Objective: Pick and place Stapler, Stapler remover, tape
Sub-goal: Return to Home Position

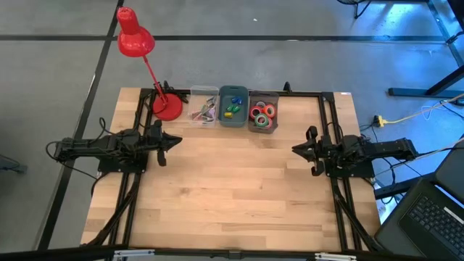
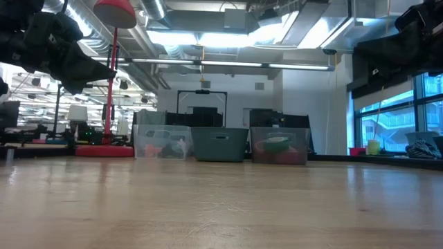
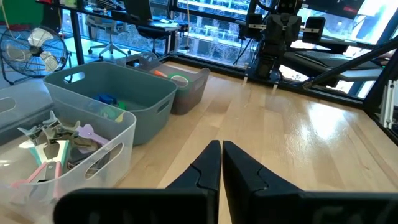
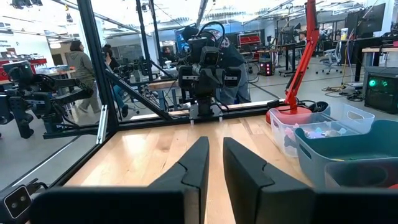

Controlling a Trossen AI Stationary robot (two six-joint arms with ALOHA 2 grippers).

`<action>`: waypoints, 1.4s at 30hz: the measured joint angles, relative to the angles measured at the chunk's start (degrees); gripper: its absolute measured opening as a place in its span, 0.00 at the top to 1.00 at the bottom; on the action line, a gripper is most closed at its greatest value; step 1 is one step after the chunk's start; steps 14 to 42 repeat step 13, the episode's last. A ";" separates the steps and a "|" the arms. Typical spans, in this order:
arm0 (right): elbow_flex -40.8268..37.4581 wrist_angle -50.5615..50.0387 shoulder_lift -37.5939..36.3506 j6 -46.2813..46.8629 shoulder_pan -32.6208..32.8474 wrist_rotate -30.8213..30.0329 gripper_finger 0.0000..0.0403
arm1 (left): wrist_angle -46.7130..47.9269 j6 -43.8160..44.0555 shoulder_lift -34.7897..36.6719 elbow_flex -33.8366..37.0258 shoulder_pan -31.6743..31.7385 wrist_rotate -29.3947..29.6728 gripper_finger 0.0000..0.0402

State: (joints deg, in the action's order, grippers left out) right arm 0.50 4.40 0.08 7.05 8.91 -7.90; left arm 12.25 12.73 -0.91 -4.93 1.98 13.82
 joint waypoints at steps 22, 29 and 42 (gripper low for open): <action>-0.01 0.00 0.00 -0.03 0.00 0.00 0.87 | 0.00 0.00 0.01 0.00 0.00 0.00 0.97; -0.01 0.00 0.00 -0.03 0.00 0.00 0.87 | 0.00 0.00 0.01 0.00 0.00 0.00 0.97; -0.01 0.00 0.00 -0.03 0.00 0.00 0.87 | 0.00 0.00 0.01 0.00 0.00 0.00 0.97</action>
